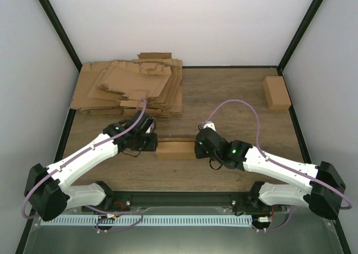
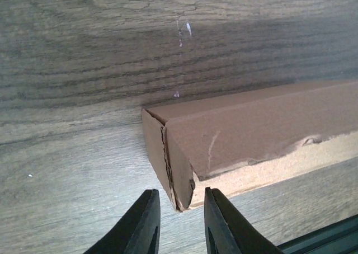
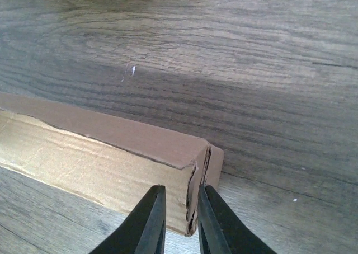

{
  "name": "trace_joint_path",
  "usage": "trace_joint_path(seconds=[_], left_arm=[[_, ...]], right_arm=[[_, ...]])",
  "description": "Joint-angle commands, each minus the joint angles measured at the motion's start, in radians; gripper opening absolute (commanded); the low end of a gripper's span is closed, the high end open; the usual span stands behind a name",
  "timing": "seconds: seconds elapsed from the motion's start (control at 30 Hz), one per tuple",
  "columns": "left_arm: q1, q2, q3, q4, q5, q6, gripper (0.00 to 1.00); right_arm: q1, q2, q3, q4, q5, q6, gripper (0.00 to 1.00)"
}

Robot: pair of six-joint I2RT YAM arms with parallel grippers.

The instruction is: Fold the paper box

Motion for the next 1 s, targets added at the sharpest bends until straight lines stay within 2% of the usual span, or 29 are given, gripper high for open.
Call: trace_joint_path(seconds=[0.0,0.1,0.17,0.23,0.57,0.97], left_arm=[[-0.005,0.007,0.029,0.020,-0.013,0.004,0.23],[-0.006,0.012,0.028,0.027,-0.008,0.009,0.18],[-0.005,0.015,0.026,0.029,-0.011,0.012,0.10],[-0.006,0.020,0.024,0.028,-0.014,0.015,0.04],[-0.014,0.009,0.000,0.010,-0.024,0.022,0.04],[-0.113,-0.073,-0.135,0.100,-0.066,-0.055,0.04]], right_arm=[[0.006,0.003,0.039,-0.015,0.011,0.006,0.16],[0.007,0.004,0.041,-0.020,0.014,0.005,0.12],[0.006,0.007,0.042,-0.021,0.012,0.001,0.03],[0.006,0.010,0.044,-0.022,0.000,-0.002,0.01],[0.007,0.014,0.005,-0.024,-0.032,0.006,0.01],[0.008,0.014,-0.113,0.045,-0.096,0.028,0.01]])
